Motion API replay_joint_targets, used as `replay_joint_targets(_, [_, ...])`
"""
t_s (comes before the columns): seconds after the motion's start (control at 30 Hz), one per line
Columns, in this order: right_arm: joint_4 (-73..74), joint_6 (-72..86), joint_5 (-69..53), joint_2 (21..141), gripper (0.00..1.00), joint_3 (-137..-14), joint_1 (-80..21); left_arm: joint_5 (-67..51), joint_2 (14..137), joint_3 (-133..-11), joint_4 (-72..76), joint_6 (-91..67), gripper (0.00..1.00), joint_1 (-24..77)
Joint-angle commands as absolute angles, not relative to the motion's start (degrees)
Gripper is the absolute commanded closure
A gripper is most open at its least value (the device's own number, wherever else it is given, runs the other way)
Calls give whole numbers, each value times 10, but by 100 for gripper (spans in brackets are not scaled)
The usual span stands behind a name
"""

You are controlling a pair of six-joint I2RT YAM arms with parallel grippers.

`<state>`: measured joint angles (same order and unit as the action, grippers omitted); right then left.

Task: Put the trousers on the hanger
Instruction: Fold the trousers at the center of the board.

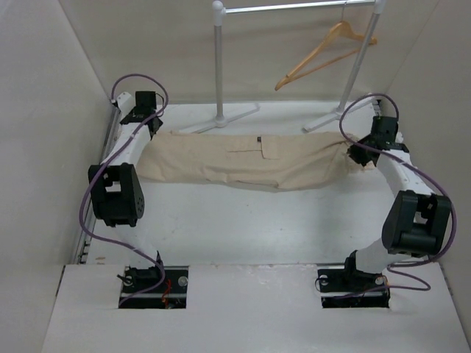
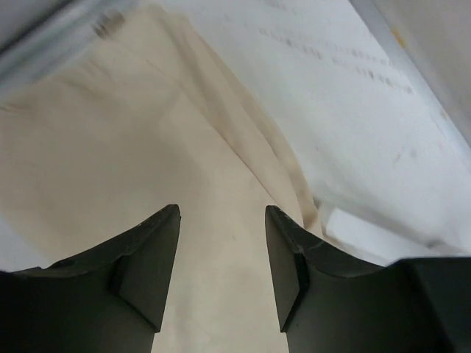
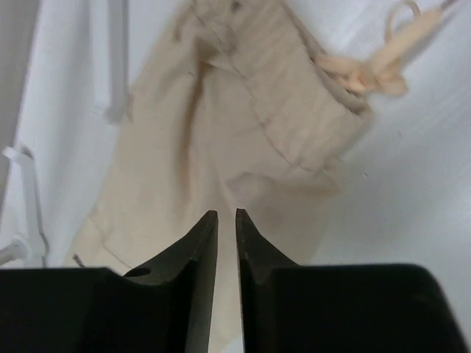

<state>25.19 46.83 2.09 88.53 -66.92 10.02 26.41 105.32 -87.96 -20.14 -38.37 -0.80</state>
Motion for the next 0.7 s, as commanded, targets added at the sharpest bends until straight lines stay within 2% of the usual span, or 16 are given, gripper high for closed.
replay_joint_targets(0.0, [193, 478, 19, 880, 79, -607, 96, 207, 1076, -846, -176, -424, 53, -14])
replay_joint_targets(0.07, [179, 474, -8, 883, 71, -593, 96, 186, 1097, -847, -175, -433, 54, -25])
replay_joint_targets(0.17, [169, 463, -32, 899, 48, -587, 96, 175, 1120, -847, -178, -437, 54, -43])
replay_joint_targets(0.2, [165, 463, -30, 903, 44, -583, 96, 174, 1125, -845, -179, -438, 54, -51])
replay_joint_targets(0.33, [162, 466, -29, 936, 44, -576, 103, 173, 1143, -825, -182, -439, 54, -83])
replay_joint_targets(0.43, [159, 468, -28, 968, 45, -577, 109, 176, 1148, -811, -182, -437, 54, -105])
replay_joint_targets(0.53, [163, 468, -28, 992, 54, -583, 113, 181, 1147, -802, -182, -425, 54, -122])
replay_joint_targets(0.67, [163, 474, -16, 993, 86, -572, 120, 210, 1139, -787, -179, -390, 54, -125])
